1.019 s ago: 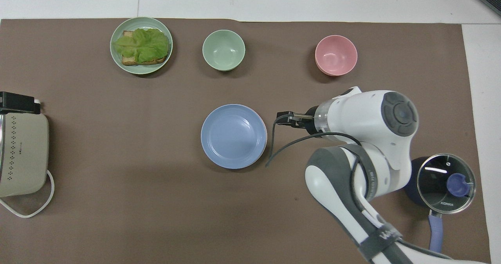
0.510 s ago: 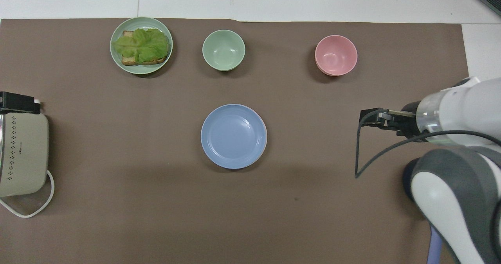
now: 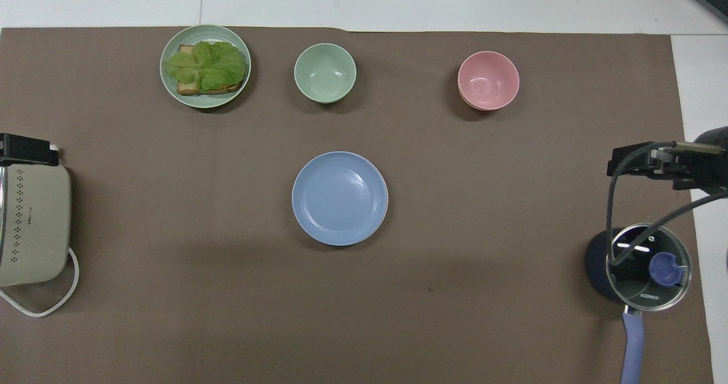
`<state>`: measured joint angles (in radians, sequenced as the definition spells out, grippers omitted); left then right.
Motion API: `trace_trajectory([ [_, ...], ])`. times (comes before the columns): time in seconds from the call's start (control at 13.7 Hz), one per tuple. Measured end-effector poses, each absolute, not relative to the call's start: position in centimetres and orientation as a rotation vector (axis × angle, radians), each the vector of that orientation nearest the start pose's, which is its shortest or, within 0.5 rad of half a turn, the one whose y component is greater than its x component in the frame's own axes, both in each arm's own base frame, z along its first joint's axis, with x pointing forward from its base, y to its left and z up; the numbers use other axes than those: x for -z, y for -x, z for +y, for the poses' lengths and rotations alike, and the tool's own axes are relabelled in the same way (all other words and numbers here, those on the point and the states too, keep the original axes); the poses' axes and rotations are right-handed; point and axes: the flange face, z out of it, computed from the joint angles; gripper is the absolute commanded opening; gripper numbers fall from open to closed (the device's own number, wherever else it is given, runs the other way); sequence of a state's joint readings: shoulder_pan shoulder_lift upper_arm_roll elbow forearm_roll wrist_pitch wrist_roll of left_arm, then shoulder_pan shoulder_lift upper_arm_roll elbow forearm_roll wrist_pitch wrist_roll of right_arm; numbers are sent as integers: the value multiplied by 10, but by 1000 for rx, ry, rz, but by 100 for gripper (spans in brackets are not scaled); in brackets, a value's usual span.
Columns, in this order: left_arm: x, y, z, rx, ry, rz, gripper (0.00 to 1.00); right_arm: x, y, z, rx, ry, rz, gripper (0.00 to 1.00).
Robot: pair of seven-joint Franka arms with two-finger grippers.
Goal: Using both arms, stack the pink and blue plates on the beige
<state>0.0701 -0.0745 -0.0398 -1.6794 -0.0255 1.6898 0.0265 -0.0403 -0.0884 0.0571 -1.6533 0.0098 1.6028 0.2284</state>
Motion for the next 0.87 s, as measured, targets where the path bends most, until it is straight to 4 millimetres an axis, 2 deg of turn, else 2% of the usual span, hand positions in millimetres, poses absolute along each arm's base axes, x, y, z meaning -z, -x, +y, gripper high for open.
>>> trace_trajectory([
  [0.15, -624, -542, 13, 135, 3159, -9, 100, -641, -537, 8, 17, 3116, 326, 100],
  [0.36, -624, -542, 13, 135, 3159, -9, 100, -634, -544, 8, -14, 3118, 320, 100],
  [0.87, -624, -542, 13, 135, 3159, -9, 100, -636, -544, 8, -11, 3121, 312, 100],
])
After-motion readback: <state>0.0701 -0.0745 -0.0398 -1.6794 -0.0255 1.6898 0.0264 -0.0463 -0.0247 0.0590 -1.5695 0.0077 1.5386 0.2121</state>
